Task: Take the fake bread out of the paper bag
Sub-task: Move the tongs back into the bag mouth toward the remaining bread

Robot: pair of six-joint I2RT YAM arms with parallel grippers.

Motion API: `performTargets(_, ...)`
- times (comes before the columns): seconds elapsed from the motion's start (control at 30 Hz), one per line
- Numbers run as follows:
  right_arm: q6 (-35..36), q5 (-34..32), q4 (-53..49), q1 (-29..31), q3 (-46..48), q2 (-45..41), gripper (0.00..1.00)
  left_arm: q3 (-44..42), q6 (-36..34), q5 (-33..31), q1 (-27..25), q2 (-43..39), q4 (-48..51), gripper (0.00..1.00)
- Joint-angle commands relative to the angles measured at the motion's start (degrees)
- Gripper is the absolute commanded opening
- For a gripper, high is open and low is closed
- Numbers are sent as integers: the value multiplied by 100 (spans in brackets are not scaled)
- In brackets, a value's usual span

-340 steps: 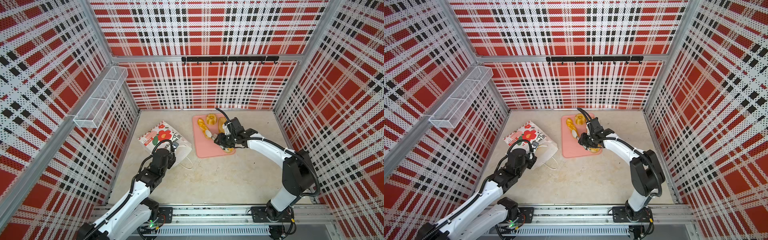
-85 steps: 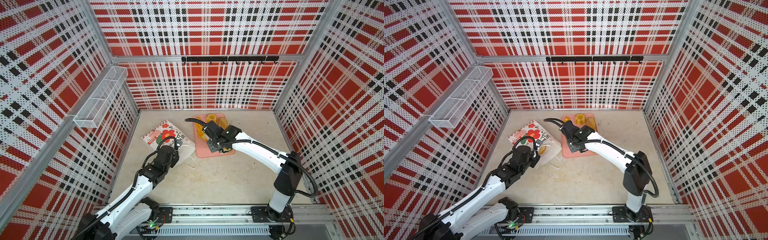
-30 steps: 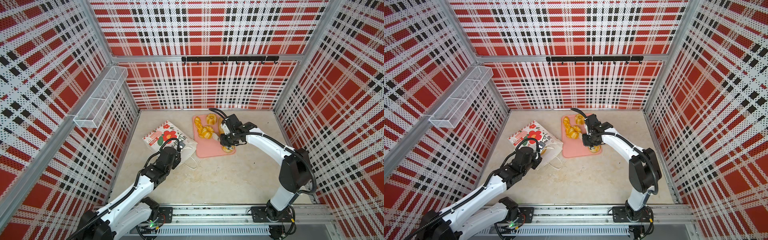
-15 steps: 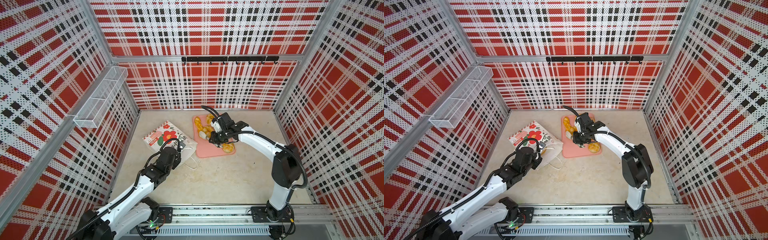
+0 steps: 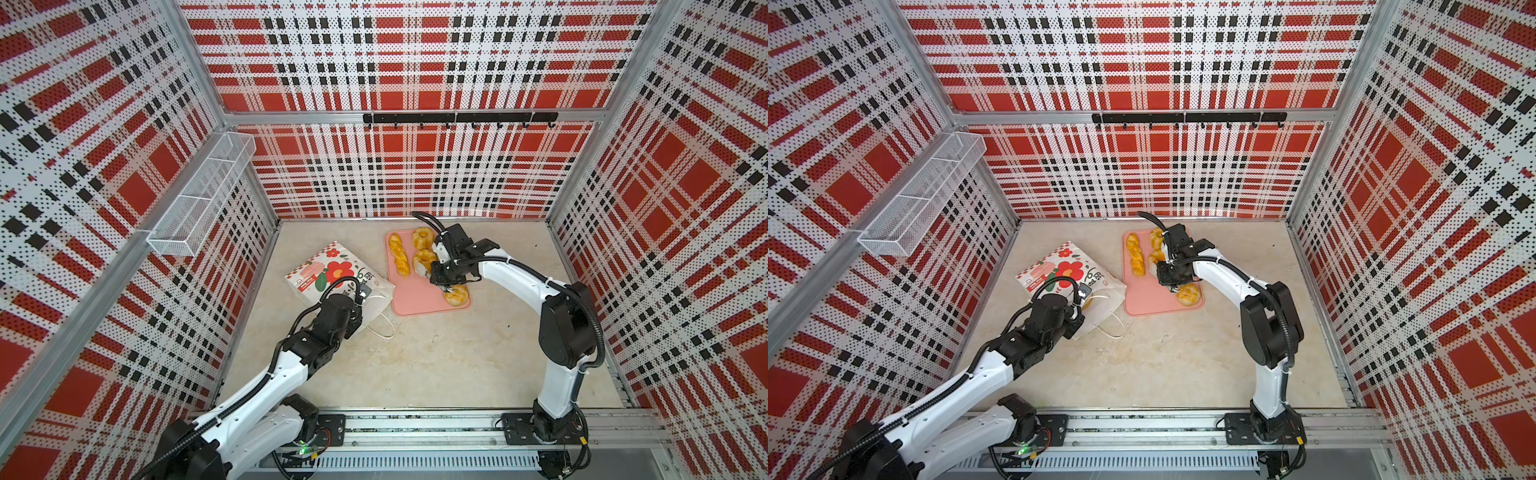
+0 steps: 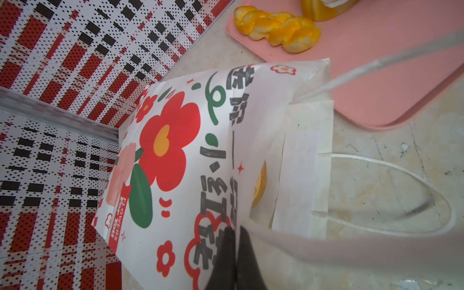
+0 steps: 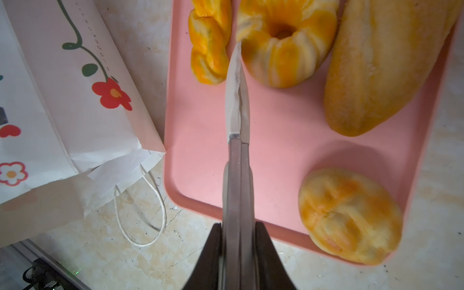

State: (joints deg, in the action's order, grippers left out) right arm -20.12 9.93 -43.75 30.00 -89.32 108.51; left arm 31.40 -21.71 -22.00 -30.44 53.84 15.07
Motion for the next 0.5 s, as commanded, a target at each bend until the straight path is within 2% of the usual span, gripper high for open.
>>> performTargets(0.0, 165, -41, 115, -46, -218, 185, 0, -43, 4, 3, -74, -3, 12, 0)
performTargets(0.2, 146, 265, 103, -25, -31, -102, 0, -72, -51, 0, -89, -32, 7, 0)
performTargets(0.33, -259, 508, 612, 22, 926, -1047, 0, -88, -93, 4, -101, -24, -1, 0)
performTargets(0.47, -994, 728, 1381, 208, 2165, -2204, 0, -116, -98, 55, -101, -30, -63, 0)
